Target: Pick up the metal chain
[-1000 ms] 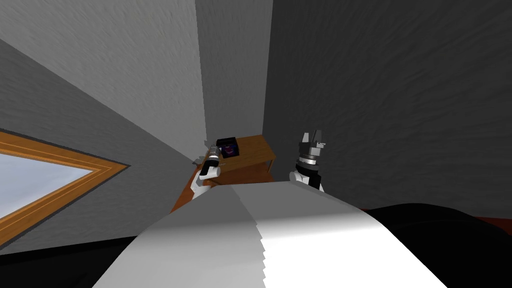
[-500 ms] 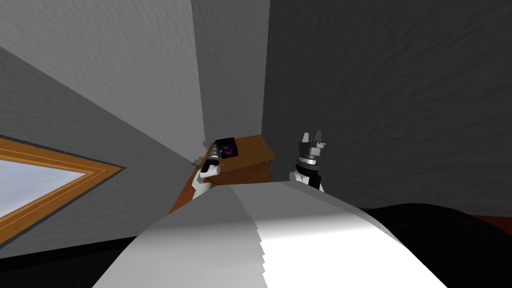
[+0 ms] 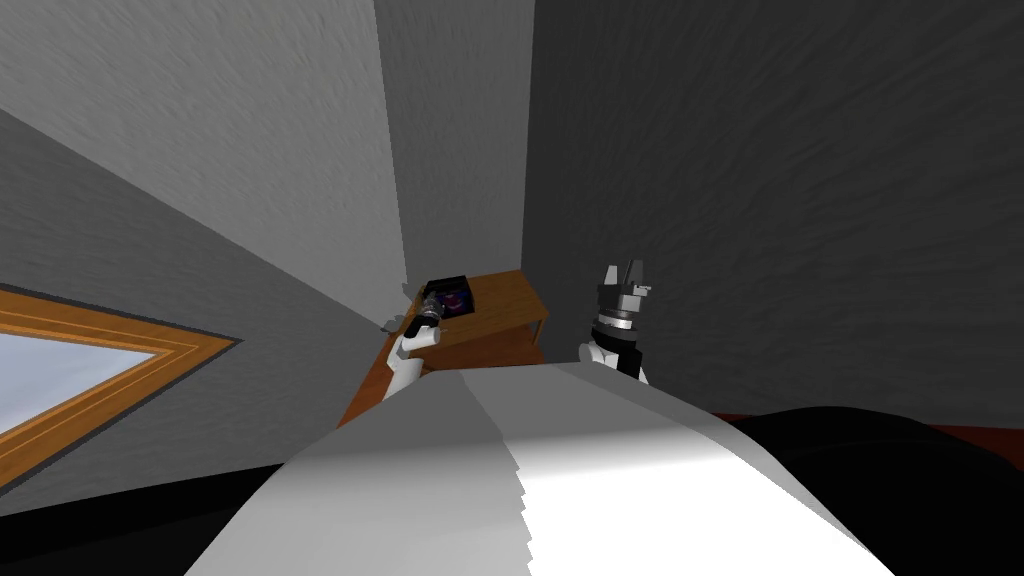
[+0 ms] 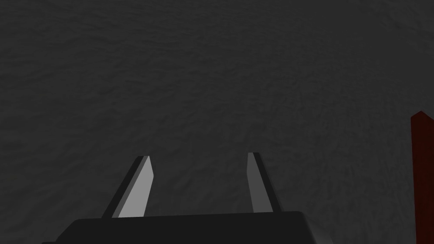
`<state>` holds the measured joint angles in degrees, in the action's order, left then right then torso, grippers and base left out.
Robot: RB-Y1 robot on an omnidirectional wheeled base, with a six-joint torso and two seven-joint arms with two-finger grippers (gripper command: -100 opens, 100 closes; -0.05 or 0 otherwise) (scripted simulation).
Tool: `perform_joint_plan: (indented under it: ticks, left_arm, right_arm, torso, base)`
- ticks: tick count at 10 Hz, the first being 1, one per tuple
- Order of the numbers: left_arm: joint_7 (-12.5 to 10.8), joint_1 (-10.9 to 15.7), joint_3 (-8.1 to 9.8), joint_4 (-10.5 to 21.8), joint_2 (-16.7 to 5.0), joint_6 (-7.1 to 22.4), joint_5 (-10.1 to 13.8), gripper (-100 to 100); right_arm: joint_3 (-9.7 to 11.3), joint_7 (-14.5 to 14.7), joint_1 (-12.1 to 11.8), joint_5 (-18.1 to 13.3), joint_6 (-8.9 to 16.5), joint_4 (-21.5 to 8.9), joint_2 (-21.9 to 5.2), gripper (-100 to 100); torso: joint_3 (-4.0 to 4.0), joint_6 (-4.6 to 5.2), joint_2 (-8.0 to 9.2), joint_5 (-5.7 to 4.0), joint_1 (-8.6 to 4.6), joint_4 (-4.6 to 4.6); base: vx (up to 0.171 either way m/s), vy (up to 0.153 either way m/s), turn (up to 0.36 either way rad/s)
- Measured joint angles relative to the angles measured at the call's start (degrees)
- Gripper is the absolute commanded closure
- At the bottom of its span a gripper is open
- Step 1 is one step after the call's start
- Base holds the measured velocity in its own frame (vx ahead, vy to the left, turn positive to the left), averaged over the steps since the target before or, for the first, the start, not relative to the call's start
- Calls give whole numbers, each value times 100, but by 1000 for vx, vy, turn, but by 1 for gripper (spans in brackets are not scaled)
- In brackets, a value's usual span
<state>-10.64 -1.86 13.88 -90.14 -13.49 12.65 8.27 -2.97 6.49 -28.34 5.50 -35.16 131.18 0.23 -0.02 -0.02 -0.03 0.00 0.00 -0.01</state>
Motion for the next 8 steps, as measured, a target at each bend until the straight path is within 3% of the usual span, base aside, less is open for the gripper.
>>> perform_joint_plan:
  ticks: [3, 6, 8]
  left_arm:
    - [-123, 186, 86, 367, -13, 387, 33, -100]
    - [-270, 590, 206, 926, -65, 785, 66, -100]
    - [-334, 637, 225, 1188, -104, 1006, 114, -100]
  right_arm:
    - [0, 0, 0, 0, 0, 0, 0, 0]
    - [0, 0, 0, 0, 0, 0, 0, 0]
    - [0, 0, 0, 0, 0, 0, 0, 0]
  torso:
    - [1, -1, 2, 0, 2, 0]
    - [1, 1, 0, 0, 7, 1]
    - [2, -2, 3, 1, 5, 1]
  base:
    - [3, 2, -31]
    - [3, 14, -44]
    - [2, 12, -21]
